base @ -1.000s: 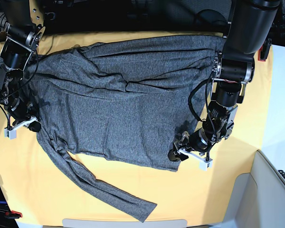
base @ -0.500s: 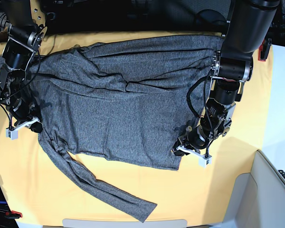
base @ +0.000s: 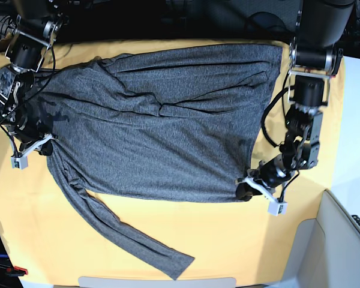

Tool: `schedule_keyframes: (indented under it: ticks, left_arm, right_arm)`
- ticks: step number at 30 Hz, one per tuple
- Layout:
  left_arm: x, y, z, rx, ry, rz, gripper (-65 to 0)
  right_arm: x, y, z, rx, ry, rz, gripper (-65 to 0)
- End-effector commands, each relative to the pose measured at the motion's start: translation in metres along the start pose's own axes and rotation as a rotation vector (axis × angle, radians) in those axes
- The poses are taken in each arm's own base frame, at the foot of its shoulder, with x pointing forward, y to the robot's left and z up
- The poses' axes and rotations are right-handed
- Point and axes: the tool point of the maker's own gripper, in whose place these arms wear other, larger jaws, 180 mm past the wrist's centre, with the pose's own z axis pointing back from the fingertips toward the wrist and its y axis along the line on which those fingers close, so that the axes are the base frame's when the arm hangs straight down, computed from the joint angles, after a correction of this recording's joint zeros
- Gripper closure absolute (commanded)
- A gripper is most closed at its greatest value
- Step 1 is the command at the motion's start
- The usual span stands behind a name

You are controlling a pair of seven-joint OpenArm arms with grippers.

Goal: Fold the T-shirt properly
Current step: 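Lift the hem with both grippers and fold it toward the collar edge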

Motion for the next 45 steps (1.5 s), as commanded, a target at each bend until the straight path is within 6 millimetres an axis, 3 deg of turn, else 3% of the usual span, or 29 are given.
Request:
schedule_keyframes:
  ticks: [1, 11, 14, 18, 24, 32, 34, 36, 40, 43, 45]
  left_arm:
    - [0.025, -0.007, 0.014, -0.019, -0.067, -0.060, -0.2]
    - [-0.002, -0.042, 0.107, -0.064, -0.156, -0.230, -0.2]
    - [-0.013, -0.050, 0.129, -0.063, -0.164, -0.245, -0.2]
    - [-0.033, -0.040, 0.151, -0.019, -0.146, -0.226, -0.2]
    - [-0.074, -0.014, 0.172, 0.055, -0.064, -0.165, -0.2]
    - [-0.144, -0.003, 0.178, 0.076, 0.142, -0.094, -0.6]
    - [-0.157, 0.005, 0.178, 0.090, 0.222, -0.082, -2.9]
    - [-0.164, 0.010, 0.175, 0.099, 0.295, -0.074, -9.0]
    - [-0.159, 0.011, 0.176, 0.103, 0.332, -0.089, -24.3]
    - [-0.133, 0.006, 0.180, 0.106, 0.265, -0.127, -27.1]
    - [-0.118, -0.001, 0.183, 0.103, 0.226, -0.159, -27.1]
  right_arm:
    - [0.027, -0.003, 0.011, -0.011, -0.077, 0.037, -3.8]
    - [0.047, 0.005, 0.060, -0.066, -0.169, 0.224, -3.8]
    - [0.044, -0.009, 0.078, -0.115, -0.191, 0.212, -3.8]
    - [0.033, -0.021, 0.097, -0.160, -0.185, 0.218, -3.8]
    - [0.001, -0.028, 0.104, -0.174, -0.116, 0.216, -3.8]
    - [-0.025, -0.026, 0.103, -0.165, -0.062, 0.203, -4.3]
    - [-0.029, -0.027, 0.102, -0.165, -0.050, 0.194, -5.1]
    - [-0.038, -0.031, 0.099, -0.166, -0.026, 0.176, -10.5]
    - [-0.050, -0.037, 0.098, -0.173, 0.034, 0.157, -27.6]
    - [-0.046, -0.043, 0.101, -0.185, 0.035, 0.173, -33.8]
    - [-0.037, -0.044, 0.104, -0.192, 0.017, 0.190, -34.5]
